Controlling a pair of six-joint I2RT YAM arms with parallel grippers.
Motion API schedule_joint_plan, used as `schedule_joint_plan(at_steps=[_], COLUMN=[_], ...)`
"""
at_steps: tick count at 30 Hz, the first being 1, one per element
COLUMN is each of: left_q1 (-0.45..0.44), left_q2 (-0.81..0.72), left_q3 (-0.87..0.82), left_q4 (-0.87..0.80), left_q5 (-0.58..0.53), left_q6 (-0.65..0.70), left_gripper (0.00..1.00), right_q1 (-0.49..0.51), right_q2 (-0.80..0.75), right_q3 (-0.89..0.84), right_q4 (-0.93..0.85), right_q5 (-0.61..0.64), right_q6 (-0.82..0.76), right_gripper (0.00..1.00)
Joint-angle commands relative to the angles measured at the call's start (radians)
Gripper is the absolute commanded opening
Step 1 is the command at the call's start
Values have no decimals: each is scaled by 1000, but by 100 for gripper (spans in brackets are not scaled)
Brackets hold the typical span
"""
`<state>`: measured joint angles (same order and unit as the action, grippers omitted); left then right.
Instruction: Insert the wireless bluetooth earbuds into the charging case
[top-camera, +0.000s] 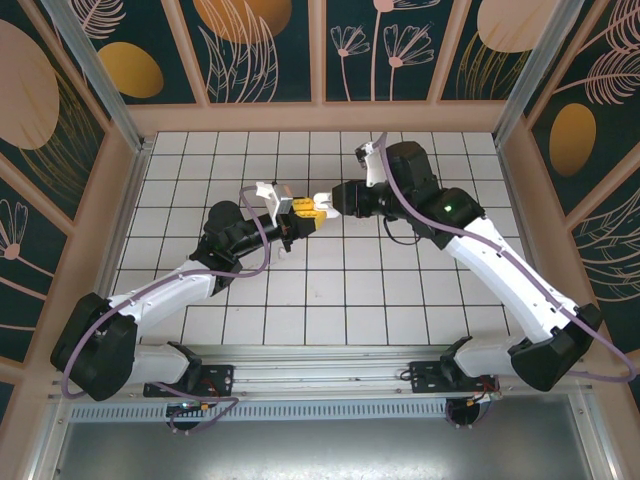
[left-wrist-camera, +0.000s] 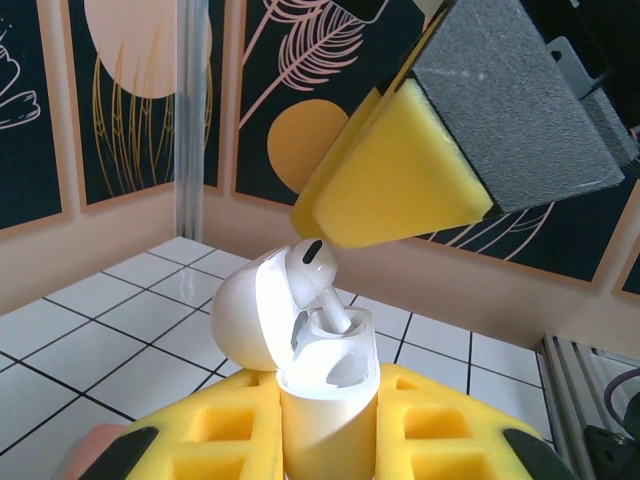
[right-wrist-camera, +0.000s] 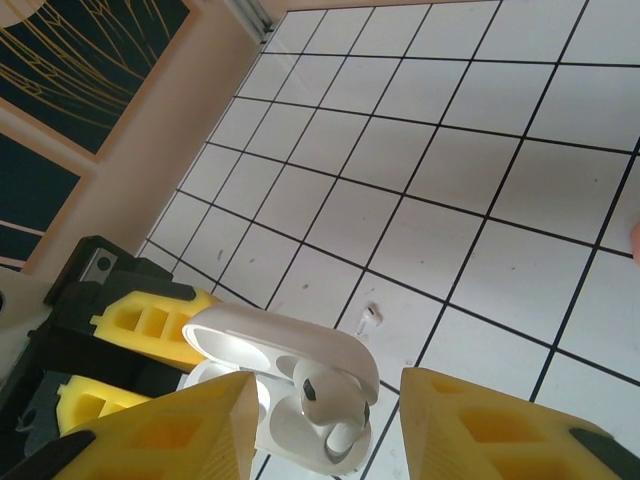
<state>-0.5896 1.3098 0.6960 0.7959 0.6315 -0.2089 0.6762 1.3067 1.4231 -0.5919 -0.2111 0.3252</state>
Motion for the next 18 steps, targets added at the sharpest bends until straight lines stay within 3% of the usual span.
schedule_joint_plan(at_steps=[1, 5, 13, 18], left_q1=[-6, -5, -6, -5], left_q2=[-9, -13, -11, -12], left_q3=[22, 21, 20, 21], left_q4=[14, 11, 9, 6], left_q5=[27, 27, 25, 25], left_q6=[23, 24, 28, 32], left_gripper=[0, 0, 0, 0], right_q1=[6, 6, 5, 5], right_q2=[27, 35, 29, 22], right_q3=[45, 50, 53, 46], right_q4=[-13, -19, -21, -29], right_q5=[-5, -7, -6, -11], right_q6=[15, 12, -4, -15], right_gripper=[42, 40, 24, 22])
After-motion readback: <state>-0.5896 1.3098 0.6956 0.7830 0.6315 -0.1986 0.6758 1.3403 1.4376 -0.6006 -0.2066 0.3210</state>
